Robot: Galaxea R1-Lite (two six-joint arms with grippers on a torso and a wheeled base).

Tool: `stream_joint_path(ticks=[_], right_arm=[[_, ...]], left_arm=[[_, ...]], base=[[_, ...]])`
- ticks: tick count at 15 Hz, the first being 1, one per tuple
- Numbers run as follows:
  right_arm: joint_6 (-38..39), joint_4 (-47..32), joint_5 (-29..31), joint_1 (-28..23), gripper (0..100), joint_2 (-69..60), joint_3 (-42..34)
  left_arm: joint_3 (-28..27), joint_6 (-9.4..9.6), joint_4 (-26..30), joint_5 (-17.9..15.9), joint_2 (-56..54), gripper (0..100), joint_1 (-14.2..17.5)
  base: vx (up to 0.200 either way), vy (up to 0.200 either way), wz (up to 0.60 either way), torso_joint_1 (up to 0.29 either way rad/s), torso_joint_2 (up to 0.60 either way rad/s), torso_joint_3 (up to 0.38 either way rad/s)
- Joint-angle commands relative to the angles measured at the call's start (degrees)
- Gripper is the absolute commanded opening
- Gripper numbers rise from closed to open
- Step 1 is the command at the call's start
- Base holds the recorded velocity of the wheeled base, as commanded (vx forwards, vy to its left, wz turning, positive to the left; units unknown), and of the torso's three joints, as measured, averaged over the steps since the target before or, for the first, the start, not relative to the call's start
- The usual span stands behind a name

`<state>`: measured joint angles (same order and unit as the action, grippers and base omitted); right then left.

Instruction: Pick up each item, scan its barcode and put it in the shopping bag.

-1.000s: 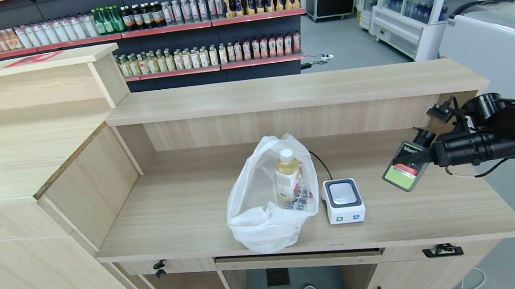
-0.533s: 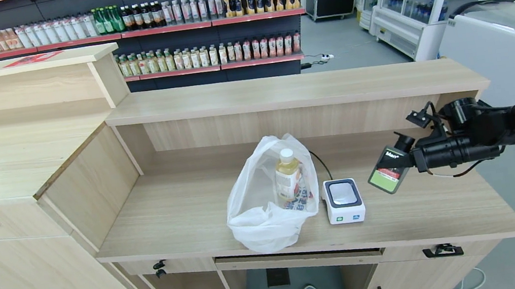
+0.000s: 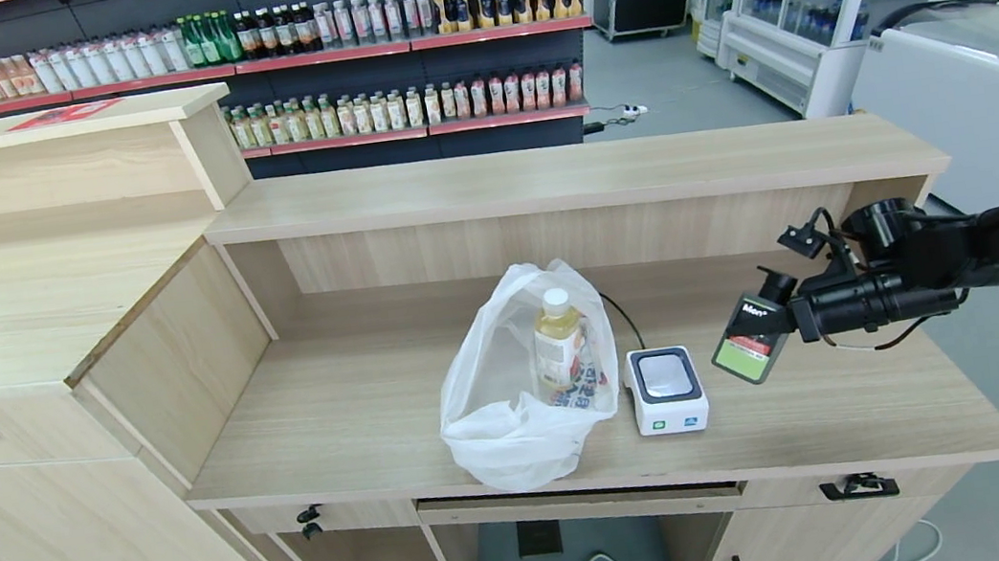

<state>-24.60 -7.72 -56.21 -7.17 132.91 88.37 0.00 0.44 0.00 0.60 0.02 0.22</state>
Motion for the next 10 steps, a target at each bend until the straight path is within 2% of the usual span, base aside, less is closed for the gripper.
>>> stream_joint_path(ticks=[1,10], right_arm=[[0.0,0.0,0.0,0.0,0,-0.1,0.0],[-1.7,0.6,0.7,0.7,0,1.2,-0.7]], left_arm=[[0.0,0.00,0.0,0.0,0.0,0,0.0],[0.0,0.00,0.0,0.0,0.0,0,0.0]], base=[[0.000,0.000,0.00,0.000,0.00,0.000],[0.000,0.000,0.00,0.000,0.00,0.000]])
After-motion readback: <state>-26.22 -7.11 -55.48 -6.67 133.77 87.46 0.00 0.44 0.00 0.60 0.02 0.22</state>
